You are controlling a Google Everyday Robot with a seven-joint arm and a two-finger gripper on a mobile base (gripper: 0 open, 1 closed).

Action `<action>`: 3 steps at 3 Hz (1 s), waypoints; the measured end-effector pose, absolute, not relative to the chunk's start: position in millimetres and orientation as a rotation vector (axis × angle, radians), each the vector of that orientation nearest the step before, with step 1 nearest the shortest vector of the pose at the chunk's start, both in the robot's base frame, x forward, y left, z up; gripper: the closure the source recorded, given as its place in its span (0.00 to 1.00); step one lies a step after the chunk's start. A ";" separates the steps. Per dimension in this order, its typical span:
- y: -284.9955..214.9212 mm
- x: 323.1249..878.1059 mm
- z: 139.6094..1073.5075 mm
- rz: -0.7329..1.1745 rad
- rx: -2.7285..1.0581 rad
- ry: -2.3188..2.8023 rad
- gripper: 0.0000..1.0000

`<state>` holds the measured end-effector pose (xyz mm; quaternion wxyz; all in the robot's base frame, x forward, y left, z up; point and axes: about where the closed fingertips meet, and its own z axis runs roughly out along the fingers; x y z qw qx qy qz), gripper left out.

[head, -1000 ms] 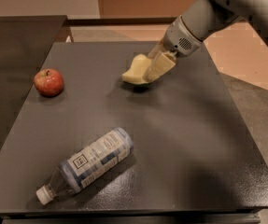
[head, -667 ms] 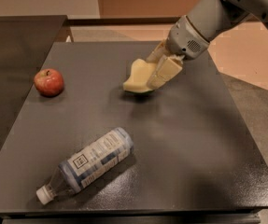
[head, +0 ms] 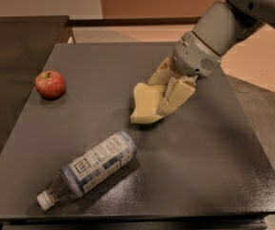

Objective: Move sponge near blue plastic bottle

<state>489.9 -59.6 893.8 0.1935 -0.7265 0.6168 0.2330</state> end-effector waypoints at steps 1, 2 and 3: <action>-62.2 468.0 884.5 0.678 -2.118 1.679 1.00; -61.7 450.3 874.5 0.695 -2.187 1.622 1.00; -58.7 436.1 867.7 0.699 -2.240 1.584 1.00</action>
Offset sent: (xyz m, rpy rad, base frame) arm -0.0654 -0.0076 -0.0310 -0.0391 0.0349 0.2261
